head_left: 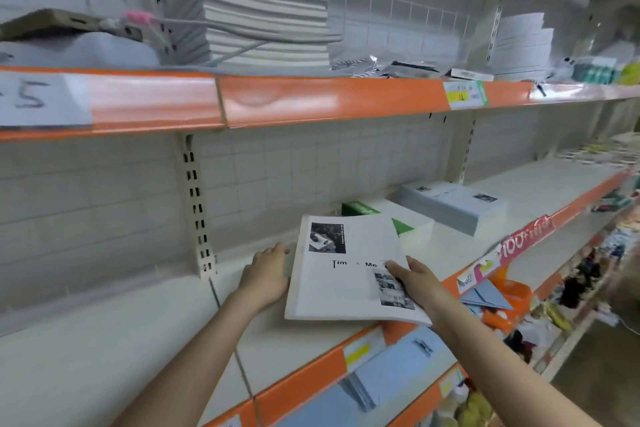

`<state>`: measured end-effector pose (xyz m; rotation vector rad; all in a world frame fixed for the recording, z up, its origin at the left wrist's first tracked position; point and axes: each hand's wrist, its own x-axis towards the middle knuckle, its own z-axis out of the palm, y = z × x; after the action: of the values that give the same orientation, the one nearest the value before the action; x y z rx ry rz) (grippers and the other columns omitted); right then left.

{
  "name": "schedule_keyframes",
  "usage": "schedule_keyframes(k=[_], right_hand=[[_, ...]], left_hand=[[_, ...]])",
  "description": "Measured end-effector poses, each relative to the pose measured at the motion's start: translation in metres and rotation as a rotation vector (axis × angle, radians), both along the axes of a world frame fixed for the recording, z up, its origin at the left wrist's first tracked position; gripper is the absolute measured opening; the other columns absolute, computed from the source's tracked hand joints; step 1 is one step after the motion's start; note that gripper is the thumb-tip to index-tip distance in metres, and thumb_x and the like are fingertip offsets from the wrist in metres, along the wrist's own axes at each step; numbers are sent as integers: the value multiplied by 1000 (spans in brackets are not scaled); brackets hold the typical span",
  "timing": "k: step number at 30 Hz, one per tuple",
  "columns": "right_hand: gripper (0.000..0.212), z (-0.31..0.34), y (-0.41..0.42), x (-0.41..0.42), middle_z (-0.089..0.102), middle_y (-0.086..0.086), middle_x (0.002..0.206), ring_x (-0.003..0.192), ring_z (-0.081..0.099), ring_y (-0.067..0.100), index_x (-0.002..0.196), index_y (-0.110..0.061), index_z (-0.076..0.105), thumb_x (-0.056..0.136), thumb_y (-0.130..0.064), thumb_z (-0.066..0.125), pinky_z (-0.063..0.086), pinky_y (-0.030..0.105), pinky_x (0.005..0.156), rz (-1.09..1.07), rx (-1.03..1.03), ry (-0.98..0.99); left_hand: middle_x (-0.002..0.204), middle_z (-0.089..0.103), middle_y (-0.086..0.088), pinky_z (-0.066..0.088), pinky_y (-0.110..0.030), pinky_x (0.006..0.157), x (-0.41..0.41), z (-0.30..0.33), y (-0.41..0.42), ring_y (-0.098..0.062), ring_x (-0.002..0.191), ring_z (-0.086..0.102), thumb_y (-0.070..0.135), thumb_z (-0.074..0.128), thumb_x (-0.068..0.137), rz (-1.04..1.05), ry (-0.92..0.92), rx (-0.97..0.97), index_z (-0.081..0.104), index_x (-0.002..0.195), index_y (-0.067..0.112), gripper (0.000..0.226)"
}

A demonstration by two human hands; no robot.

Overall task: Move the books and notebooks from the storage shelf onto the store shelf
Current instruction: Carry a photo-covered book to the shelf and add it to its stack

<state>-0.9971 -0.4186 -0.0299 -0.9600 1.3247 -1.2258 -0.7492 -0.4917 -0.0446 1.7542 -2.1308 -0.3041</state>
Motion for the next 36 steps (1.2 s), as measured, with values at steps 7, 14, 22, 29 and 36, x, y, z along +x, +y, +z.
schedule_keyframes(k=[7, 14, 22, 29, 36], right_hand=[[27, 17, -51, -61, 71, 11, 81, 57, 69, 21, 120, -5, 55, 97, -19, 53, 52, 28, 47, -36, -4, 5], [22, 21, -82, -108, 69, 13, 84, 53, 67, 17, 115, -4, 57, 98, -17, 51, 49, 22, 42, -87, -8, -1], [23, 11, -118, -175, 69, 7, 84, 56, 68, 14, 115, -6, 58, 97, -20, 52, 48, 19, 43, -109, -4, 19], [22, 16, -154, -249, 68, 13, 85, 57, 66, 19, 113, -3, 57, 99, -18, 49, 49, 23, 46, -11, -10, 10], [26, 21, -179, -343, 66, 4, 107, 92, 61, 21, 120, -12, 58, 98, -24, 50, 45, 22, 64, 86, -47, 190]], left_hand=[[143, 42, -1, 33, -39, 103, -60, 25, -66, -25, 133, 34, 40, 56, 88, -6, -145, -65, 36, 138, 21, 57], [145, 39, -2, 32, -40, 104, -111, 34, -97, -25, 135, 32, 39, 54, 90, -57, -193, -75, 34, 141, 19, 58], [125, 54, -6, 39, -38, 92, -172, 47, -124, -28, 118, 47, 42, 57, 85, -50, -155, -133, 47, 122, 18, 45], [133, 48, -5, 39, -39, 98, -244, 38, -138, -27, 126, 39, 34, 58, 85, 7, -141, -104, 42, 130, 19, 50], [134, 47, -3, 39, -39, 95, -334, 33, -140, -26, 125, 40, 34, 56, 89, 69, -115, -148, 43, 128, 19, 44]])
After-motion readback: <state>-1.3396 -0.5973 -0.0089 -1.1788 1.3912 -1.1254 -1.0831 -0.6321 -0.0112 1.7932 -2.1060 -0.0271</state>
